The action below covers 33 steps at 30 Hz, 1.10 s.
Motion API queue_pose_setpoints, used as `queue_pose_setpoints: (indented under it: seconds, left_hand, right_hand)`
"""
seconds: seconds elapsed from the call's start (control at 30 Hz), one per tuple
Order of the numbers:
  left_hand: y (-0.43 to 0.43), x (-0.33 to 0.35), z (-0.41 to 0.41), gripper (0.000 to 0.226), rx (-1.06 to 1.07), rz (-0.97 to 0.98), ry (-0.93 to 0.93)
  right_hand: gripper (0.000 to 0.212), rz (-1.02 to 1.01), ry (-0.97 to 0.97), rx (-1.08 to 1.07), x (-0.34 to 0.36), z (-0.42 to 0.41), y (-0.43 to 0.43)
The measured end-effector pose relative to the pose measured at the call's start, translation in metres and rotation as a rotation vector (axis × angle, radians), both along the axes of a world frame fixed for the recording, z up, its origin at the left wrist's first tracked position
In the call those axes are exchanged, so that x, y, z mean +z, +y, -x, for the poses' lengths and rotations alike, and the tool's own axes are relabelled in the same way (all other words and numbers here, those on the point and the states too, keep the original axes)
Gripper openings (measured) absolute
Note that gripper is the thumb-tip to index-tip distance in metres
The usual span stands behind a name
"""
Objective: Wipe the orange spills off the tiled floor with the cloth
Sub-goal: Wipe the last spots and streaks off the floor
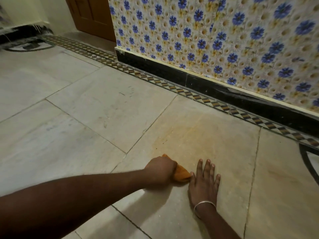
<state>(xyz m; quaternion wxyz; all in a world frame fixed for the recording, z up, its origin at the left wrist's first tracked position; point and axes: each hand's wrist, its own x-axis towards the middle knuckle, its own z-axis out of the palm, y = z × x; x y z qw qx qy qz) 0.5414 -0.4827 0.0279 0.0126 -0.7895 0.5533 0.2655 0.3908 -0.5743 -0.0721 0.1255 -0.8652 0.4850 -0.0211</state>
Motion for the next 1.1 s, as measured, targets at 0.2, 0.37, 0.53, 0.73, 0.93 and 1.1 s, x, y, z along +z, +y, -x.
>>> queue_pose_setpoints:
  seconds: [0.2,0.37,0.53,0.73,0.93,1.1]
  left_hand:
    - [0.021,0.032,-0.052,0.028,0.347,-0.009,0.764]
    - [0.030,0.009,-0.108,0.052,0.668,0.182,0.529]
    - [0.034,-0.030,-0.091,0.068,0.250,0.245,-0.072]
    - [0.011,-0.087,-0.054,0.069,0.027,0.163,-0.197]
    - [-0.008,-0.086,-0.117,0.072,0.232,0.207,-0.234]
    - [0.059,-0.087,-0.089,0.072,0.519,0.260,-0.181]
  right_hand:
    - [0.060,-0.100,-0.019,-0.005,0.006,-0.003,-0.005]
    - [0.059,-0.058,0.001,0.034,0.012,-0.015,-0.002]
    - [0.062,-0.034,0.035,0.127,0.009,-0.034,0.004]
    - [0.069,0.114,0.039,0.118,-0.012,-0.039,0.015]
    - [0.068,0.160,0.041,0.126,-0.019,-0.037,0.016]
    - [0.065,0.146,0.012,0.111,-0.021,-0.037,0.015]
